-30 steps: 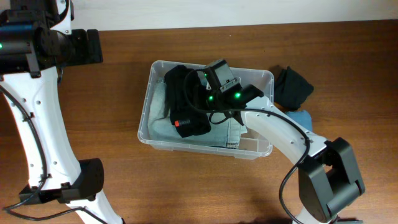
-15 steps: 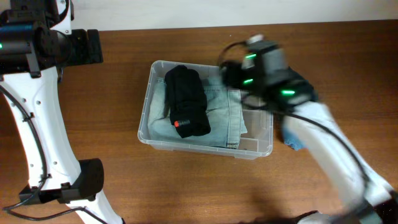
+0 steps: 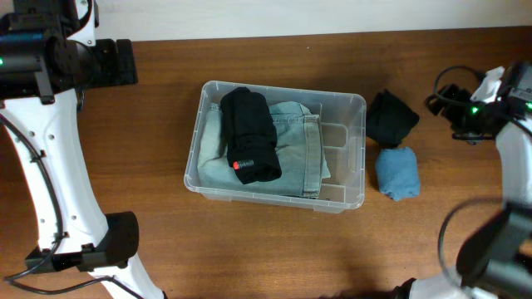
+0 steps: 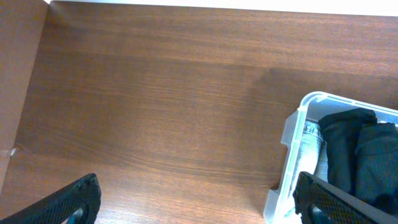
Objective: Pack container
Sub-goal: 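Move the right gripper to the black folded cloth and grasp it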
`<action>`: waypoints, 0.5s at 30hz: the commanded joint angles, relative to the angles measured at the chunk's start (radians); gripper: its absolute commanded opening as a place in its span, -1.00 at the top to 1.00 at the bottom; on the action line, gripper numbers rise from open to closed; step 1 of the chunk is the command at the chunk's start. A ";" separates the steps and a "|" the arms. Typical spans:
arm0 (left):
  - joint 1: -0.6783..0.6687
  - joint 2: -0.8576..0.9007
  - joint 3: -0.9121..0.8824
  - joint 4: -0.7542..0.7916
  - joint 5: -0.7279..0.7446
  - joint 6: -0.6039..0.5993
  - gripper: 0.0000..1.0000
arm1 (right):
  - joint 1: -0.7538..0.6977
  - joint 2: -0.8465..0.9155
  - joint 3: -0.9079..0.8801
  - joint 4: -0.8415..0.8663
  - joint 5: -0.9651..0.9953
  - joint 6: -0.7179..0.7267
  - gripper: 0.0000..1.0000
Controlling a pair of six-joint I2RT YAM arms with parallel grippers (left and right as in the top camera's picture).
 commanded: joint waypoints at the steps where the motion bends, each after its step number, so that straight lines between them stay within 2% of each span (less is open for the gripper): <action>1: 0.003 -0.011 0.006 0.000 0.003 -0.009 -0.99 | -0.003 0.163 -0.007 0.039 -0.183 -0.101 -0.78; 4: 0.003 -0.011 0.006 0.000 0.003 -0.010 -1.00 | -0.002 0.289 -0.007 0.091 -0.271 -0.101 -0.78; 8: 0.003 -0.011 0.006 0.000 0.003 -0.009 -0.99 | 0.007 0.366 -0.007 0.120 -0.283 -0.101 -0.78; 9: 0.003 -0.011 0.006 0.000 0.003 -0.010 -0.99 | 0.011 0.378 -0.007 0.122 -0.282 -0.102 -0.72; 13: 0.003 -0.011 0.006 0.000 0.003 -0.010 -0.99 | 0.023 0.386 -0.007 0.128 -0.246 -0.102 -0.10; 15: 0.003 -0.011 0.006 0.000 0.003 -0.010 -0.99 | 0.023 0.386 -0.007 0.124 -0.216 -0.102 -0.06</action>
